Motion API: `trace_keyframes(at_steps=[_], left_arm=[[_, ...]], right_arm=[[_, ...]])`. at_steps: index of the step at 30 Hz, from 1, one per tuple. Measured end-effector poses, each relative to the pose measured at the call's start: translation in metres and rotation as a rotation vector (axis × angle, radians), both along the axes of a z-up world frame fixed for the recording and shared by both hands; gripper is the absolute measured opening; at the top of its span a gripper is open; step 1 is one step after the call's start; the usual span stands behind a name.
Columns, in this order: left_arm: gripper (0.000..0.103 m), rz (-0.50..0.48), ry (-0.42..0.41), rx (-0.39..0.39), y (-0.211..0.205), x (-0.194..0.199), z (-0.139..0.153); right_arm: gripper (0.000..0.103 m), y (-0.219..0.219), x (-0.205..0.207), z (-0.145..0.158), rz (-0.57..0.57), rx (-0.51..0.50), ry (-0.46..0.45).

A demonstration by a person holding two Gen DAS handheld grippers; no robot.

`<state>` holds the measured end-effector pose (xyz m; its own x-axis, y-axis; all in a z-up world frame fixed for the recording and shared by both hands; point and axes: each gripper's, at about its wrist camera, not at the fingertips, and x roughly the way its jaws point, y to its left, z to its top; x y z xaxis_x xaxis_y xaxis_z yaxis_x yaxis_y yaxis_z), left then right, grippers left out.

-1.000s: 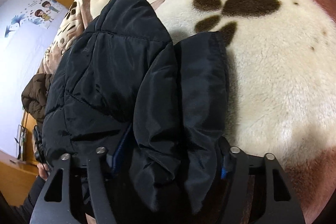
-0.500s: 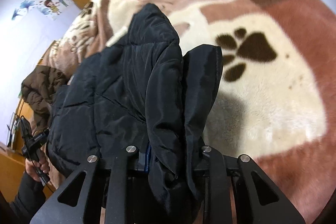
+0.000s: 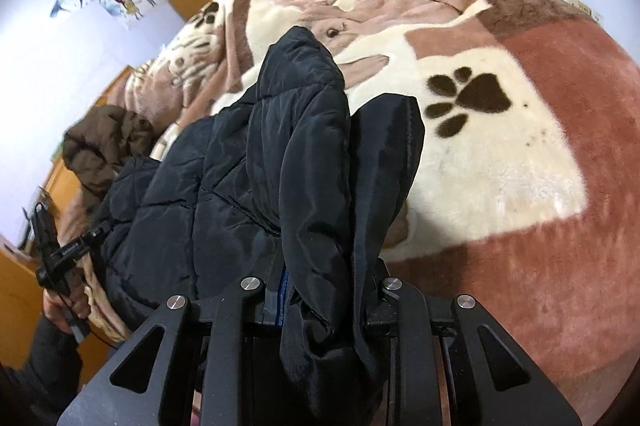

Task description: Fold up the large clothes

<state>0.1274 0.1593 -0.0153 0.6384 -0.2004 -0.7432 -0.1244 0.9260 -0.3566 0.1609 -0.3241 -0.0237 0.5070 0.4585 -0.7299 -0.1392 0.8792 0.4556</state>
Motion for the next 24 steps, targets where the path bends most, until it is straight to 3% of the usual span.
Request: trace_keyframes(at_steps=[3,5,7,8,10,13,15,20,24], left_arm=[[0.026,0.047,0.107,-0.031,0.021,0.006,-0.036],[0.039,0.046,0.126,-0.027,0.024,0.004,-0.049],[0.071,0.045,0.124,0.004,0.028,0.004,-0.060],[0.077,0.060,0.138,-0.008,0.031,0.004,-0.067],[0.089,0.092,0.169,-0.112,0.045,0.007,-0.087],[0.089,0.082,0.178,-0.224,0.051,0.005,-0.104],[0.087,0.044,0.170,-0.253,0.046,0.006,-0.108],[0.069,-0.039,0.170,-0.282,0.027,0.019,-0.114],[0.042,-0.049,0.155,-0.255,0.019,0.023,-0.107]], right_arm=[[0.029,-0.008,0.002,-0.023,-0.012,-0.019,0.078],[0.033,-0.012,0.002,-0.034,-0.019,-0.012,0.108],[0.038,-0.016,0.004,-0.042,-0.032,0.005,0.131],[0.040,-0.017,0.005,-0.046,-0.035,0.009,0.140],[0.042,-0.016,0.007,-0.049,-0.034,0.004,0.149],[0.043,-0.016,0.008,-0.053,-0.030,-0.001,0.157],[0.044,-0.017,0.009,-0.057,-0.032,0.002,0.170],[0.044,-0.019,0.011,-0.063,-0.049,0.003,0.181],[0.039,-0.016,0.010,-0.060,-0.052,-0.008,0.170]])
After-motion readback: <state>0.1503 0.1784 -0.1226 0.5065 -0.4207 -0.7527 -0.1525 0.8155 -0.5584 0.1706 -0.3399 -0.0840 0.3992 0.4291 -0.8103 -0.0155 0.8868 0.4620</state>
